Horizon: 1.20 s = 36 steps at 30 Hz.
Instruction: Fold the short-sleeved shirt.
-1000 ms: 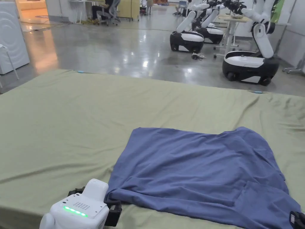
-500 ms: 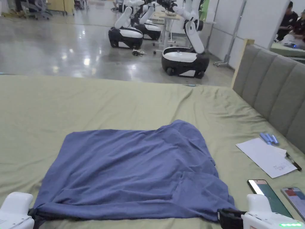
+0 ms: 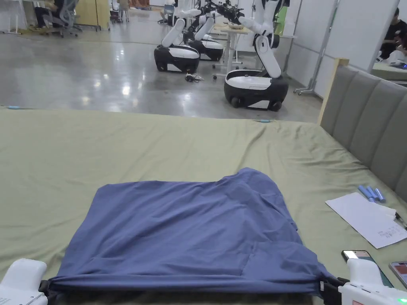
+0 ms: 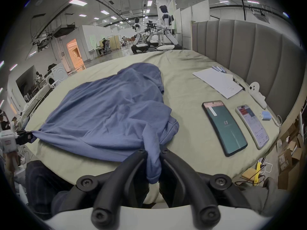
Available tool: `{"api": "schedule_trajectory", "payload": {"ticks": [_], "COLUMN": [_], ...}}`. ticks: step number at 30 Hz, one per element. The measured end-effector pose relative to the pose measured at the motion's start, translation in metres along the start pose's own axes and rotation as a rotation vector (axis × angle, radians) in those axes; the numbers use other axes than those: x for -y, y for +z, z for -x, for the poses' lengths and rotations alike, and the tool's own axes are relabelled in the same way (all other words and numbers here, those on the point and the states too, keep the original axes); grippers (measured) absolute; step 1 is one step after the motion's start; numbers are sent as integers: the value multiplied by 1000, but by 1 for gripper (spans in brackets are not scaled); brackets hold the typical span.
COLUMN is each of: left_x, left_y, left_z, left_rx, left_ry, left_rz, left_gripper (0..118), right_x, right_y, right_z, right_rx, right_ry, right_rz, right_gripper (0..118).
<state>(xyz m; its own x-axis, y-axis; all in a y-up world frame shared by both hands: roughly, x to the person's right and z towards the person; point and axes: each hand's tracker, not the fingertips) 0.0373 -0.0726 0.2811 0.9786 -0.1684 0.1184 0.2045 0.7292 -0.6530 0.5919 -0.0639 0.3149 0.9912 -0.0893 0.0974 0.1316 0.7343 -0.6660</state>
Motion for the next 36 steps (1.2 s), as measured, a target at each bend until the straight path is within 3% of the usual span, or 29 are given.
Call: {"api": "schedule_trajectory", "payload": {"ticks": [6,10,18,24,27,28,30,31,32,36], "left_x": [-36,-75,-150,-162,-156,-153,-150,-143,-137,-86], "left_y": [29,13,-97,-184,-187,-183,-167,-151,-130,-48], "left_z": [1,4,5,9,10,10,12,14,16,13], "left_rx": [-19,-18,12,36,51,55,42,18,26,-12], "left_ry": [-60,-84,-113,-29,-33,-29,20,32,48,125], "left_rz": [-57,-57,132,349,348,330,254,201,118,-155], "left_gripper": [5,5,5,5,5,13,67,88,88,88], "right_x": [-37,-78,-162,-175,-167,-164,-155,-150,-148,-110], "right_y": [24,10,-94,-177,-187,-185,-171,-162,-141,-80], "right_z": [-4,-2,15,13,7,6,7,7,6,11], "right_rx": [-8,-8,24,39,37,34,45,53,48,-9], "right_ry": [24,31,75,4,-9,-14,15,47,69,79], "right_rz": [-57,-39,137,239,251,240,196,163,42,-85], "right_gripper": [10,10,10,10,11,32,112,114,110,115]}}
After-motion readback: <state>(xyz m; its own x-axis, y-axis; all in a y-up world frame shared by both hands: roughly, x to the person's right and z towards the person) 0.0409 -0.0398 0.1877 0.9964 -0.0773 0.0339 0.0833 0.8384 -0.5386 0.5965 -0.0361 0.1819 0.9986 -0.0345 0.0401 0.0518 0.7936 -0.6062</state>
